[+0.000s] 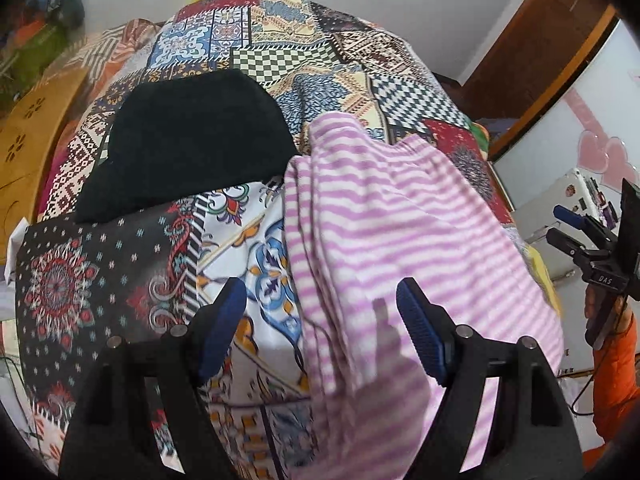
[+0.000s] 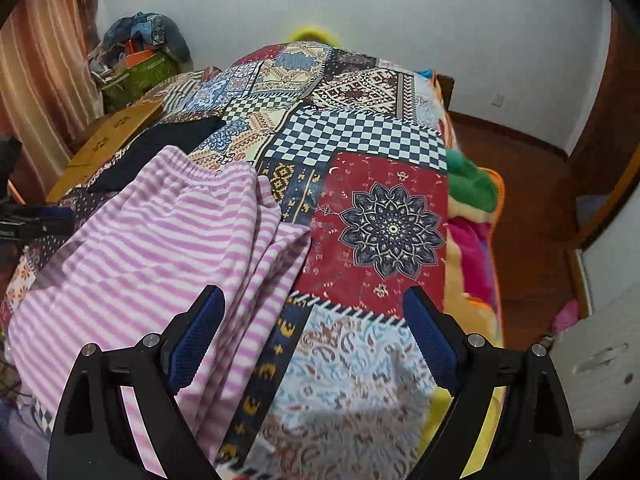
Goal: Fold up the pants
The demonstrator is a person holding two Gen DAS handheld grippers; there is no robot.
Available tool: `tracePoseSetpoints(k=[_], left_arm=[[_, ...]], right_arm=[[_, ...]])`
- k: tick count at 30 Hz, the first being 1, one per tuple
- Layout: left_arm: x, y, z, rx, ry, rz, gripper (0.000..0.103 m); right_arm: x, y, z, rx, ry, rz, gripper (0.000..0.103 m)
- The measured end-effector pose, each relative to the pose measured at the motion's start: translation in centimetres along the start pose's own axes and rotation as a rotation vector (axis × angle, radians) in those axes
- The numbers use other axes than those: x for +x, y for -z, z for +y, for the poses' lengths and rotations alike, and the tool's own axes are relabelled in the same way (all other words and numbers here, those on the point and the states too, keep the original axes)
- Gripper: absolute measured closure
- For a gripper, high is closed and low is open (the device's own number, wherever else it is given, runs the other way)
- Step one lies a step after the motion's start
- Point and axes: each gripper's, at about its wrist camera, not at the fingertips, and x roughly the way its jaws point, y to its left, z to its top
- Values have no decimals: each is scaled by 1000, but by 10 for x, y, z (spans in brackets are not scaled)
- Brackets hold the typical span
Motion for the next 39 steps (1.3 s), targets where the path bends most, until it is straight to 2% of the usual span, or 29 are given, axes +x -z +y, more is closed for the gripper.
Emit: tracePoseSetpoints(k=[5,8,12,15,21,25,27,34,39], left_arm=[[-7,17,-8,7,14,18,25],[-5,27,-12,9,19,35,25],[6,36,-11,-7,37,70,25],[19,38,-9,-19,63,101,25],[41,32,-4,-48,147,147,21],[58,24,3,-88,218,191,14],[65,20,4,-91,238,203,11],[74,1,-7,-29,237,213,10],[77,-8,-20,18,238,210,14]], right_arm=[[-4,6,8,43,-104,8,15],[0,11,18,48,-109,24,15],[10,17,32,25,-71,54,15],[22,20,36,40,-132,105,15],[48,26,35,100,-229,212,15],[66,26,22,196,-344,283,15],[71,27,19,212,-374,298,12],[80,16,29,148,-406,307,12],[87,6,38,116,-447,313,12]])
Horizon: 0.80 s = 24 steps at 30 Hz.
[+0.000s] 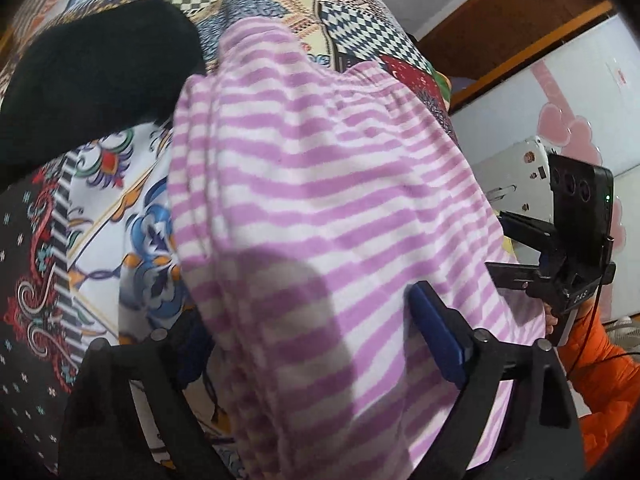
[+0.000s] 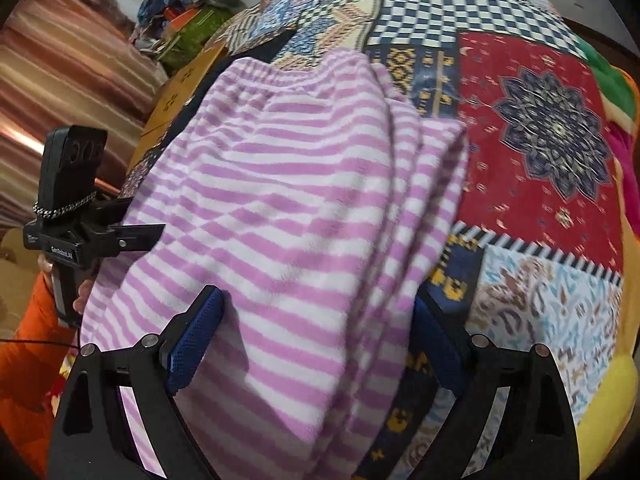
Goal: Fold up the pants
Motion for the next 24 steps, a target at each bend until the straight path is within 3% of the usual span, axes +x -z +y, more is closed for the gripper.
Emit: tracePoseSetpoints(k=[4,9,14,24], left_arm=[[-2,-3,-5,22,11,9,28],[-14,-4,-14,61,13,-24,48],[-33,1,-15,53,-14,-58,66],[-85,14,-55,161,-62,-209,70]], right_arm=[[5,-9,7,-17,-9,2,19],[5,-15,17,10,-35,-21,52],[-2,-15,28,-28,-21,-49,76],[-41,-19,59,-117,-39,-158,80]])
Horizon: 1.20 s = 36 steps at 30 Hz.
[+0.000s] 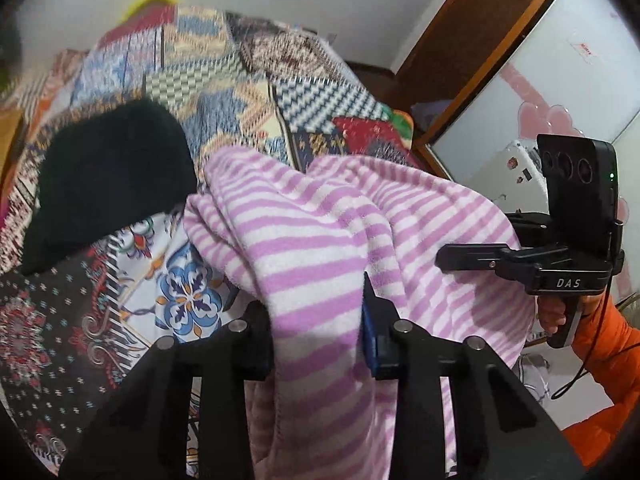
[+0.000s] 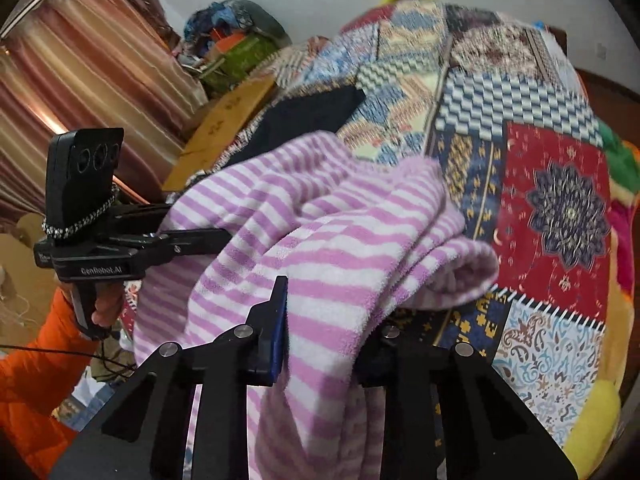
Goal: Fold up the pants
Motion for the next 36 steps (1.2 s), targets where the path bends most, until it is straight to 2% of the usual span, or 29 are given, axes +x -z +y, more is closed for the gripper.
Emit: tracePoseSetpoints(k=[9,15,21,29,36], left_arm=[[-69,-16,4,8,-33,-178,70],[-106,-36,26,3,-90,-273,70],[-123,-64,74,-59,-121,-321,70],[-138,-103,140,-89,-195,-373,70],[-118,-128,209,-115,-277,-365,70]], right_arm=[[-37,-32,33,-90,7,-133,80],[-39,-66,56,-175,15,-204,80],[-15,-114,71,-232,2,-241,80],[29,-181,90,-309,-3,-281,80],[85,-224,86,-309,-25,-276,80]])
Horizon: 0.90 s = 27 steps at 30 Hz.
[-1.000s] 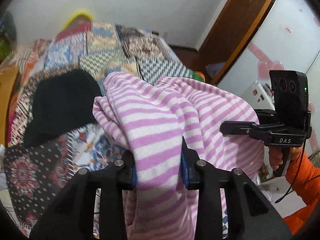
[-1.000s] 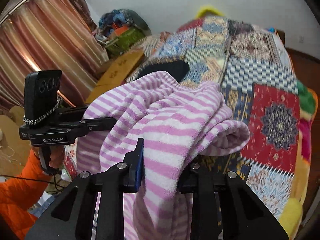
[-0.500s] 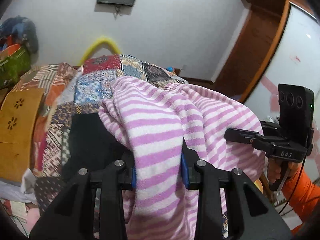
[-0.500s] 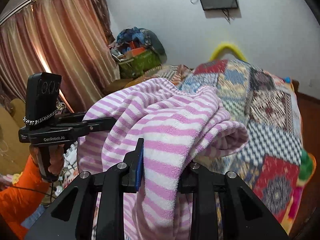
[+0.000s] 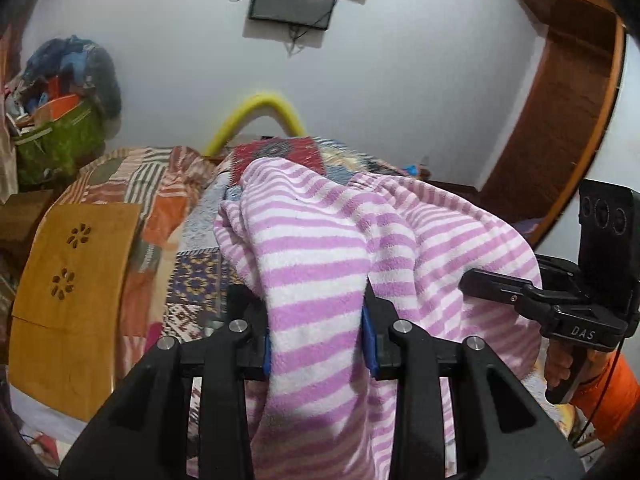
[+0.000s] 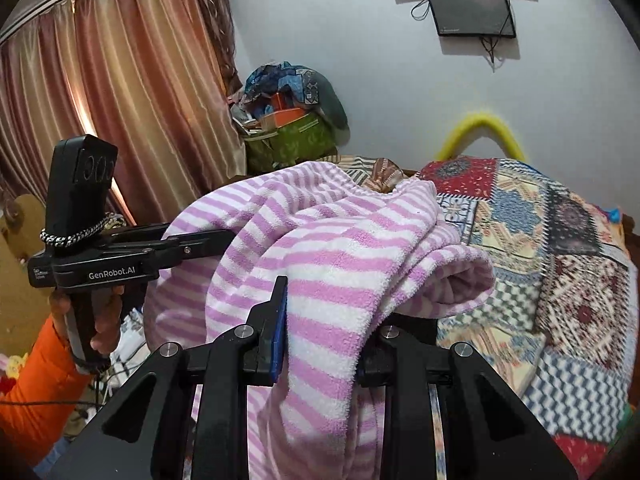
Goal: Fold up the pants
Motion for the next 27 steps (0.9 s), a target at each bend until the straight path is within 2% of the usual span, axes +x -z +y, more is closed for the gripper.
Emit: tracePoseSetpoints(k=[4,7,10,12,15,17,19,23,25,27], left_arm=[[48,10,37,-40,-16,67,70],[97,33,64,-64,-39,154,70],[144,68,89,-114,-57,262,69],[161,85,96,-116,-63,294,68],[158,91,95,-74,-69,255,60],[153,90,98,-55,-102,253,46],[146,88,102,-52,-125,247,43],[126,80,107,-74,-164,225,43],[113,73,104,-63,-209,205,44],[103,64,96,-40,-248,182,54]], right_arm=[[50,8,-20,70,-16,53,80],[84,29,-36,96,3,116,80],[115,54,-53,115,33,212,80],[137,74,-69,153,54,304,80],[145,93,-81,163,60,343,78],[135,96,-81,108,86,339,74],[121,97,-82,77,111,333,72],[86,92,-78,26,188,303,72],[77,86,-76,1,219,271,72],[63,73,-67,-36,243,215,72]])
